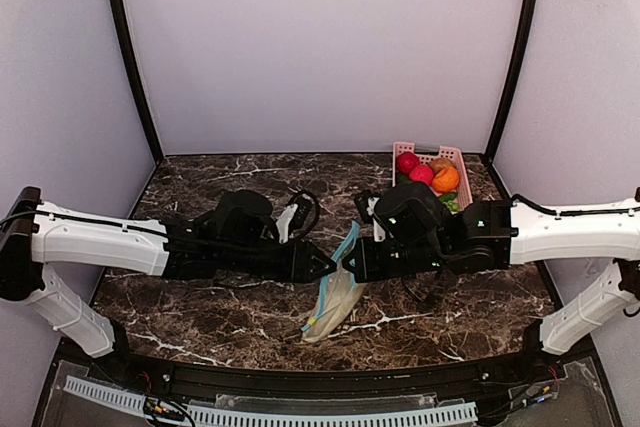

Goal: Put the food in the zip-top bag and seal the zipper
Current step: Pass from the right arm to the left

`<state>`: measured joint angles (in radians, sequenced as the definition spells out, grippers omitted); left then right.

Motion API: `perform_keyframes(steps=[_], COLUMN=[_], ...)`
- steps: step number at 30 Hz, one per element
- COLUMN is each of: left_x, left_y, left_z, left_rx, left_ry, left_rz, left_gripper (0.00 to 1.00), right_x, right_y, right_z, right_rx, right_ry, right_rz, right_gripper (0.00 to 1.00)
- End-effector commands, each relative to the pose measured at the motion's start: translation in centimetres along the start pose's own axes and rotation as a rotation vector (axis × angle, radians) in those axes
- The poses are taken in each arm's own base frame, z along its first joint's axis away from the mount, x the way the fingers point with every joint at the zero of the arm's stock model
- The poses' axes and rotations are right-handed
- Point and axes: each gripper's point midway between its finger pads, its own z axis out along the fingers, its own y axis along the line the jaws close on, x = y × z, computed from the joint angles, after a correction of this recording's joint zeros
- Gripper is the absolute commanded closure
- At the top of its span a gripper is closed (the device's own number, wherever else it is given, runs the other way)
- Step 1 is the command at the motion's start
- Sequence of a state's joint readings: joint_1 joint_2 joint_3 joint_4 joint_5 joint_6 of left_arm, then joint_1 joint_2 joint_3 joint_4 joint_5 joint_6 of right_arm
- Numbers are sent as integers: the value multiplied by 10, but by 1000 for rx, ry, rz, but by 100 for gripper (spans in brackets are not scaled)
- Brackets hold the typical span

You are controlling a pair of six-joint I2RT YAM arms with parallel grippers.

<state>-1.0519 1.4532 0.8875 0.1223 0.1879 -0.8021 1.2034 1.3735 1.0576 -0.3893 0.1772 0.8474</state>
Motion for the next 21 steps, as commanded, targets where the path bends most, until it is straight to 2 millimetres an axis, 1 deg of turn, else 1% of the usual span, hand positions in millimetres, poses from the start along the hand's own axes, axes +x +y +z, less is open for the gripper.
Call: perform_keyframes(steps=[1, 3, 4, 5, 6, 7, 8, 10, 14, 15, 16, 17, 18, 19, 20, 21], left_x=[6, 6, 5, 5, 5, 4, 3, 1, -9, -9, -13, -12, -17, -15, -18, -18], left_y=[-6, -6, -7, -7, -7, -9, -9, -10, -19, -16, -20, -14, -17, -8, -9, -4], left_z=[4, 4, 4, 3, 3, 1, 0, -4, -17, -20, -25, -28, -34, -37, -42, -45], left_rx=[53, 58, 58, 60, 57, 60, 59, 57, 67, 47, 47, 9, 5, -41, -50, -79], left_ry=[21, 20, 19, 18, 16, 11, 9, 0, -36, -37, -49, -48, -63, -60, -72, -76], left_rz=[-23, -28, -29, -31, -32, -30, -31, -31, -17, -17, -2, 1, 19, 21, 34, 36], left_gripper=[65, 70, 76, 79, 85, 87, 92, 98, 99, 99, 99, 99, 99, 99, 99, 99], right_x=[-7, -7, -7, -7, -6, -6, -6, -8, -11, -11, -12, -12, -13, -13, -13, -13], right_y=[4, 3, 3, 3, 3, 2, 2, 2, -1, -3, -6, -9, -12, -15, -18, -20], right_z=[-2, -2, -2, -1, -1, -1, -2, -3, -7, -8, -9, -10, -12, -13, -14, -15], right_rx=[-14, -14, -12, -11, -11, -9, -8, -9, -2, 4, 9, 15, 19, 22, 25, 28], right_ry=[-23, -24, -23, -22, -20, -22, -22, -27, -40, -42, -44, -45, -48, -50, -49, -48], right_rz=[3, 4, 3, 2, 1, 2, 2, 3, 7, 10, 15, 19, 25, 29, 33, 37], right_gripper=[100, 100, 100, 100, 100, 100, 100, 100, 100, 100, 100, 100, 100, 100, 100, 100])
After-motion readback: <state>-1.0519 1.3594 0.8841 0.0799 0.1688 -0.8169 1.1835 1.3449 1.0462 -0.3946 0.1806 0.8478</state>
